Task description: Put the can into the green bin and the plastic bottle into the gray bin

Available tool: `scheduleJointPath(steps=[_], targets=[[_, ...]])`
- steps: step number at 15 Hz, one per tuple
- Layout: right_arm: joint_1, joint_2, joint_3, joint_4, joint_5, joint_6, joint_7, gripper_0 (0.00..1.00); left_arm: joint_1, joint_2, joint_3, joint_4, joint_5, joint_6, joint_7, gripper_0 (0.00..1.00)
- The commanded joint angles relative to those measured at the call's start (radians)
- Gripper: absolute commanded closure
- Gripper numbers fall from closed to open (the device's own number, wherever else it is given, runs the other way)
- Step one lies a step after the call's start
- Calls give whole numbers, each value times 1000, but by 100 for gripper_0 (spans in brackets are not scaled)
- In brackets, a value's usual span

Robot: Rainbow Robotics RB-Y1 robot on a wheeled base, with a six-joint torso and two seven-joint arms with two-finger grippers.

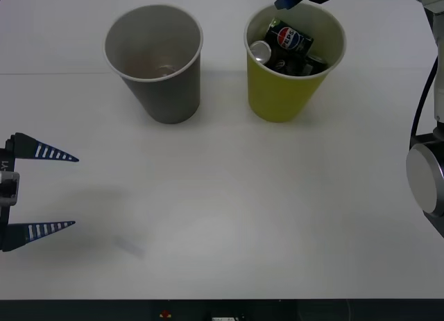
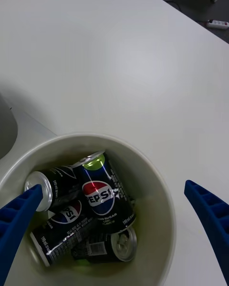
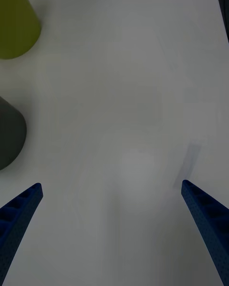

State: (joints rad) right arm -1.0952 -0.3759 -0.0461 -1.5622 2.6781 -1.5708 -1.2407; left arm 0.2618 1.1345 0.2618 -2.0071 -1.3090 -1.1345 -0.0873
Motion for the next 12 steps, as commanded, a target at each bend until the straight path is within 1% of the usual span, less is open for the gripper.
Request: scheduleJointPath(steps=[1, 3, 4, 5, 8, 12], targets=[[3, 0, -44, -68, -43, 0, 1, 0, 0, 0, 0, 0, 0, 0, 0, 0], [17, -1, -64, -144, -70, 0, 0, 0, 0, 0, 0, 0, 0, 0, 0, 0], [47, -1, -90, -190, -104, 0, -13, 0, 0, 0, 0, 0, 0, 0, 0, 0], [83, -1, -107, -239, -127, 0, -23, 0, 0, 0, 0, 0, 0, 0, 0, 0], [236, 0, -169, -452, -207, 0, -22, 0, 0, 0, 0, 0, 0, 0, 0, 0], [388, -1, -245, -662, -328, 0, -13, 0, 0, 0, 0, 0, 0, 0, 0, 0]])
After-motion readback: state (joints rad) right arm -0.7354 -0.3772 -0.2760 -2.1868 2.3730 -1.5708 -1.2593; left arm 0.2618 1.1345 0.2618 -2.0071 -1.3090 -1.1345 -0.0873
